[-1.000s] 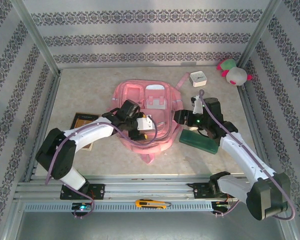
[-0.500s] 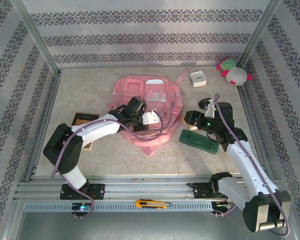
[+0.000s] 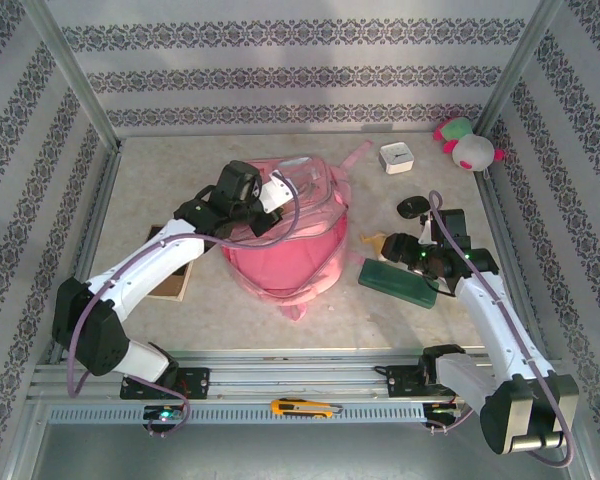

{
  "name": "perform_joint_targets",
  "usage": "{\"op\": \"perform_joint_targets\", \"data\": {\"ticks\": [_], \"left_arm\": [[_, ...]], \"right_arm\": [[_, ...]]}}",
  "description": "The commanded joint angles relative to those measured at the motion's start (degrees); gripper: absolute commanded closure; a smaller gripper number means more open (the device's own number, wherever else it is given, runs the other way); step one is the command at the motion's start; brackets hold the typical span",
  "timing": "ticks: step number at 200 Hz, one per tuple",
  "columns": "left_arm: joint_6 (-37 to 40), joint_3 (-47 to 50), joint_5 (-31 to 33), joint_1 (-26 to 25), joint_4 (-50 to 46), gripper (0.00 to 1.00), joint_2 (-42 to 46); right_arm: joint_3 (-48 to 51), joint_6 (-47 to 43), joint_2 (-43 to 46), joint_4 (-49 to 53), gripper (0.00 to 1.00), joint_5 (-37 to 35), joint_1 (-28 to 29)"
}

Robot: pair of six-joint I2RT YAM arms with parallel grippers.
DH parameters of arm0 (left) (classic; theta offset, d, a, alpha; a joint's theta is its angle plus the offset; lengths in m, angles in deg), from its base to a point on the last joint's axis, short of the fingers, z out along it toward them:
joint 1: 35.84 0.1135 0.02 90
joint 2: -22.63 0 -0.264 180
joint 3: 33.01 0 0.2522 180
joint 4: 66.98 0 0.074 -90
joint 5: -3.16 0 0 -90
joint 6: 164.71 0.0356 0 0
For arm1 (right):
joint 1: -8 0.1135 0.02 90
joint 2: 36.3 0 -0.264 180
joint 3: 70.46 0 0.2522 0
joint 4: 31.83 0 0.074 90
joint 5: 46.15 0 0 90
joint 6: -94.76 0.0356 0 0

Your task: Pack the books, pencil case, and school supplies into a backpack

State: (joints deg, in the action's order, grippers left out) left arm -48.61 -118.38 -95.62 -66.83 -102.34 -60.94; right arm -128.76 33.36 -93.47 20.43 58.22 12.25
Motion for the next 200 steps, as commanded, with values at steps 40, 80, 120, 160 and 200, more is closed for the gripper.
{"op": "perform_joint_targets", "data": {"ticks": [40, 80, 120, 160, 200], "left_arm": [[-7.5, 0.9, -3.7, 2.8, 4.0, 1.0, 1.7], [-5.3, 1.7, -8.4, 3.6, 8.7, 1.0, -5.4], [0.3, -2.3, -13.5, 3.5, 10.6, 1.0, -12.8], [-9.7, -6.9, -13.2, 6.9, -1.3, 0.43, -9.2], [-26.9, -3.0, -7.2, 18.5, -8.3, 0.26, 0.1]], "right_arm": [[-4.2, 0.6, 0.3, 2.7, 0.26, 2.5, 3.6], [-4.3, 4.3, -0.4, -2.1, 0.26, -2.5, 14.2], [-3.2, 7.5, -1.1, -8.6, 0.26, -3.4, 16.2], [-8.5, 8.3, -5.5, -11.3, 0.26, -7.7, 24.9], [-15.1, 14.1, -15.6, -20.4, 0.26, -13.0, 36.2]]}}
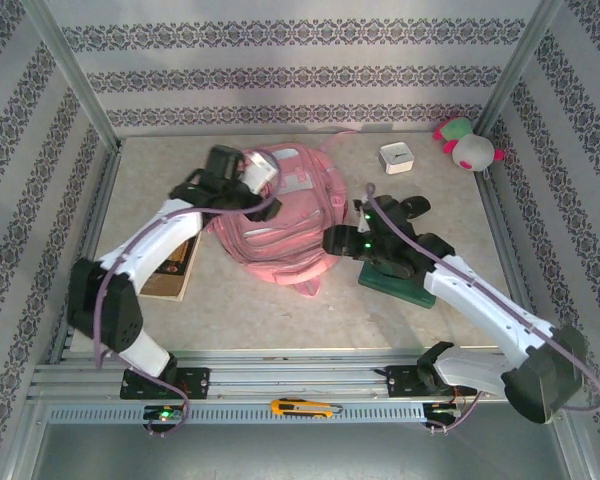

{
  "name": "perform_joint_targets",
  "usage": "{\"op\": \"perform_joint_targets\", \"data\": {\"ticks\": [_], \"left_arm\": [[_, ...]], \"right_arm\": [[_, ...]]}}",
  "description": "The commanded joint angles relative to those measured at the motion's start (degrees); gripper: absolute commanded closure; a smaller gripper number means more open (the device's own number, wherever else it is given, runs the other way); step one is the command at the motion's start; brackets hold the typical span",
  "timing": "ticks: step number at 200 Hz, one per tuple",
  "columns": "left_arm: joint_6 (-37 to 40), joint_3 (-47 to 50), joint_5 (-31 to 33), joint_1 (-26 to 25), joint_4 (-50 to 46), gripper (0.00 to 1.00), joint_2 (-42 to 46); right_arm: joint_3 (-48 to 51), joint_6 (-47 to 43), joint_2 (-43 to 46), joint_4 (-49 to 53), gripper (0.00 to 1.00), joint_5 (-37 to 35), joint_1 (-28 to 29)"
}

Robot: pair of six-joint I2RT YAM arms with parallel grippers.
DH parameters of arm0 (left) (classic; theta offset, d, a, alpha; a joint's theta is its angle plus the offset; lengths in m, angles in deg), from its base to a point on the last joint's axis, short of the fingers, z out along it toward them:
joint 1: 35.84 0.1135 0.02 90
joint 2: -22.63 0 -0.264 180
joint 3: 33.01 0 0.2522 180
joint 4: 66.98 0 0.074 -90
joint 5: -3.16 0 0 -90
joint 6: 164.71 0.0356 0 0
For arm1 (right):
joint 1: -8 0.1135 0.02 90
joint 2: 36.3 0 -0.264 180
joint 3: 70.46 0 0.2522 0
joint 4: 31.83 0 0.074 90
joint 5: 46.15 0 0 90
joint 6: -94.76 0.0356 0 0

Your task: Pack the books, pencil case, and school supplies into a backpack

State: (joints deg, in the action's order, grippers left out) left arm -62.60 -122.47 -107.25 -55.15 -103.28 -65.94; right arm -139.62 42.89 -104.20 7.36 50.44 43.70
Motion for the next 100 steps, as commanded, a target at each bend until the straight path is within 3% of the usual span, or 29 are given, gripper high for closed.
{"op": "perform_joint_targets", "data": {"ticks": [1, 20, 40, 52, 76, 100], "left_arm": [[-13.2, 1.1, 4.7, 7.2, -7.7, 0.26, 5.1], [-19.5, 2.5, 7.0, 15.7, -12.6, 0.22, 5.0], [-24.3, 4.6, 2.4, 25.8, -15.1, 0.23, 2.1], [-24.1, 5.5, 0.1, 31.2, -15.8, 0.24, 0.2], [-24.3, 6.9, 1.0, 38.2, -15.0, 0.23, -2.7], [-24.8, 7.7, 3.6, 41.7, -13.3, 0.22, -4.8]], "right_arm": [[-4.5, 4.8, -5.2, -7.5, 0.26, -5.5, 5.1], [-6.0, 10.9, -10.6, -16.5, 0.27, -9.2, 11.1], [-8.5, 18.0, -18.7, -26.4, 0.3, -11.0, 17.2], [-13.0, 19.9, -25.1, -28.2, 0.3, -8.6, 19.7], [-20.5, 24.9, -36.6, -33.5, 0.3, -6.6, 24.4], [-29.1, 26.2, -45.8, -31.9, 0.31, -6.5, 27.9]]}}
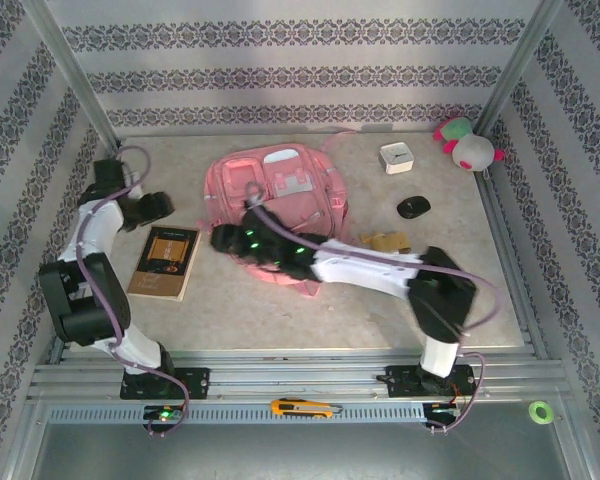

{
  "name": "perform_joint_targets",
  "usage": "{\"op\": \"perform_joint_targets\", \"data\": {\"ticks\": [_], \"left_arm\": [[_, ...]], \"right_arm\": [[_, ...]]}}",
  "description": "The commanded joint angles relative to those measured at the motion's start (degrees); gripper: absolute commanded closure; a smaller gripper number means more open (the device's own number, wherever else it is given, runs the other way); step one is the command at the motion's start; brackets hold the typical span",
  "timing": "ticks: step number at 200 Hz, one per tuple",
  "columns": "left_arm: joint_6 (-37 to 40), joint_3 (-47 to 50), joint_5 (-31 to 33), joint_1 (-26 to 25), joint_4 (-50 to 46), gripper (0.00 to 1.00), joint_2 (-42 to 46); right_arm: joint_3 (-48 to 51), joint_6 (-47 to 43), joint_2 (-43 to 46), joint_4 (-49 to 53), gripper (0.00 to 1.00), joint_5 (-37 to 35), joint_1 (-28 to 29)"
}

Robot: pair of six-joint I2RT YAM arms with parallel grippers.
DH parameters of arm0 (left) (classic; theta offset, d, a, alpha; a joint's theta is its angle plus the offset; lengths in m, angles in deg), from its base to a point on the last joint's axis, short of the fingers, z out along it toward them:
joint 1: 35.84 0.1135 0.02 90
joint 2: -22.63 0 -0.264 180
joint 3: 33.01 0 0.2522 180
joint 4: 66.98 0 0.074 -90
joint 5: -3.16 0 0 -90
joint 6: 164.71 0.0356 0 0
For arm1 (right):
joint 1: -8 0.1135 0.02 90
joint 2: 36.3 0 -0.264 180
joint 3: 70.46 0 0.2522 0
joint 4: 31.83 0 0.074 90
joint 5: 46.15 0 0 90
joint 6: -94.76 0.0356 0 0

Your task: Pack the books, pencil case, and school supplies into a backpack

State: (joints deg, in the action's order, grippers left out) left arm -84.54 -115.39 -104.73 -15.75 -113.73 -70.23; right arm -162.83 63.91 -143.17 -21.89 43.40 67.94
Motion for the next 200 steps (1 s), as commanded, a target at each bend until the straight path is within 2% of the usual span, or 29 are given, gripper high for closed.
{"op": "perform_joint_targets", "data": {"ticks": [1, 29, 76, 110, 141, 174, 200], "left_arm": [[-2.8, 0.6, 1.4, 2.3, -2.9, 0.22, -0.5], [-2.7, 1.3, 4.3, 4.4, -1.1, 0.22, -2.1], [-2.3, 1.9, 2.1, 5.0, -0.9, 0.27, -8.4], [-1.6, 3.5, 1.8, 5.0, -1.5, 0.28, -9.8], [-1.4, 6.5, 0.8, 5.0, -1.9, 0.28, -8.2], [-1.9, 11.1, -4.1, 4.9, -4.0, 0.3, -2.7], [-0.4, 13.7, -1.8, 4.8, -5.3, 0.29, 2.3]], "right_arm": [[-6.3, 5.1, -7.2, -2.5, 0.3, 0.5, 3.7], [-12.6, 5.2, -14.0, -0.3, 0.3, -1.6, 5.2], [-23.2, 7.8, -25.2, 2.2, 0.31, 2.3, 4.3], [-29.7, 7.3, -29.7, 6.1, 0.32, 3.0, 3.5], [-34.3, 7.6, -33.6, 9.3, 0.32, 4.0, 2.4], [-37.2, 6.3, -36.2, 12.5, 0.35, 4.3, 1.2], [-37.2, 4.0, -36.0, 15.6, 0.35, 2.8, 0.9]]}}
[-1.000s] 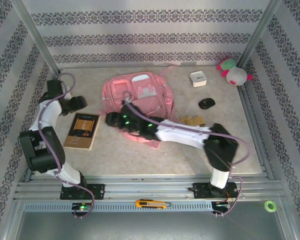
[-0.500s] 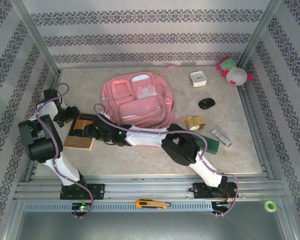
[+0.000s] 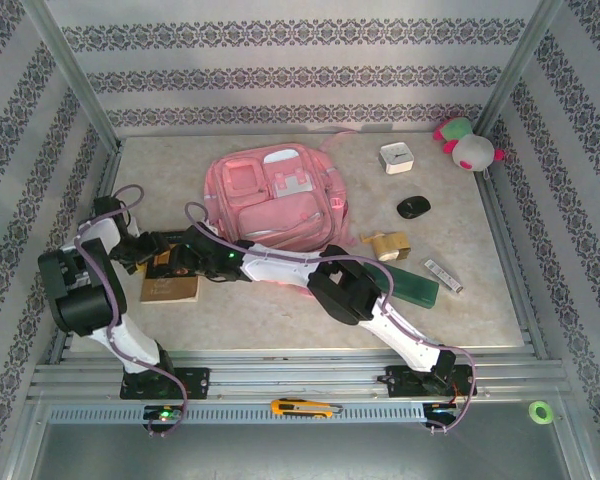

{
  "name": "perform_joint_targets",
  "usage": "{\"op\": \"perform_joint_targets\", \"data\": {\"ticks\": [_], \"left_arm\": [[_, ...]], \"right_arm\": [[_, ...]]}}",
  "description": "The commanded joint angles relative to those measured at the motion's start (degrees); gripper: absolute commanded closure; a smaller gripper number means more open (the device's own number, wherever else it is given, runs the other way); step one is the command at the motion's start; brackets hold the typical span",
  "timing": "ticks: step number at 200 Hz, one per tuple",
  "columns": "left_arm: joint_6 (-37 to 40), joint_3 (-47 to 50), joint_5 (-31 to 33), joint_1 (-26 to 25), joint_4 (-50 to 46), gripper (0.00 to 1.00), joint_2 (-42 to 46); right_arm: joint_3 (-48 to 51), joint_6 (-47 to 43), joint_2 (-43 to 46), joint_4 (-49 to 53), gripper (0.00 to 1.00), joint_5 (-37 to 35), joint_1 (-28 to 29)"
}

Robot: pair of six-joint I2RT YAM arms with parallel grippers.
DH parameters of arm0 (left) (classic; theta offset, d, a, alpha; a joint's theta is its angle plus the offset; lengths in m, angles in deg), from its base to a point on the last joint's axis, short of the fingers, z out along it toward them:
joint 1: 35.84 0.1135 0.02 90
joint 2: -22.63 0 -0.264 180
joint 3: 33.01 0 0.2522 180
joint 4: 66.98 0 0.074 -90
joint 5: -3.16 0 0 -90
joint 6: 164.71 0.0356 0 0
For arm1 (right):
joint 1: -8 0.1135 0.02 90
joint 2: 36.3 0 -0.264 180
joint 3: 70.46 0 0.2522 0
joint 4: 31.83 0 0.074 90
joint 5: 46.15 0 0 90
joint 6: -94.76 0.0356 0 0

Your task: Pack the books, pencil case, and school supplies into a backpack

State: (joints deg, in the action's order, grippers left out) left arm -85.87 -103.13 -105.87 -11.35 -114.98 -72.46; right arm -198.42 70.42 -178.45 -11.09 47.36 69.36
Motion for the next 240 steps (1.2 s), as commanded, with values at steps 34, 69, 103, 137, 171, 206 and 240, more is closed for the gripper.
{"op": "perform_joint_targets", "data": {"ticks": [34, 69, 103, 137, 171, 206, 240], "left_arm": [[1.4, 2.0, 3.4, 0.5, -3.5, 0.28, 1.0], [1.0, 3.0, 2.0, 0.5, -2.0, 0.3, -2.6], [1.1, 3.1, -7.7, 0.6, -3.5, 0.39, -0.7], [-0.8, 4.1, -15.9, 0.4, -4.5, 0.41, 6.1], [-2.6, 4.2, -20.9, 0.4, -5.8, 0.42, 12.1], [-3.0, 6.2, -21.9, 0.3, -4.3, 0.43, 13.7], [-3.9, 7.9, -23.7, -2.3, -1.8, 0.46, 10.6]], "right_arm": [[-0.8, -3.0, -0.8, 6.1, 0.38, -1.3, -0.6], [-0.8, -2.4, -2.0, 6.8, 0.4, 0.3, -1.1], [1.1, 0.1, -2.9, 4.6, 0.46, 2.5, -1.9], [2.0, 1.8, -3.4, 3.1, 0.47, 3.9, -2.5], [2.3, 2.4, -3.6, 3.0, 0.48, 4.2, -2.5], [2.0, 2.6, -3.5, 2.6, 0.49, 4.2, -2.5], [2.2, 2.7, -3.1, 2.4, 0.5, 4.1, -2.4]]}}
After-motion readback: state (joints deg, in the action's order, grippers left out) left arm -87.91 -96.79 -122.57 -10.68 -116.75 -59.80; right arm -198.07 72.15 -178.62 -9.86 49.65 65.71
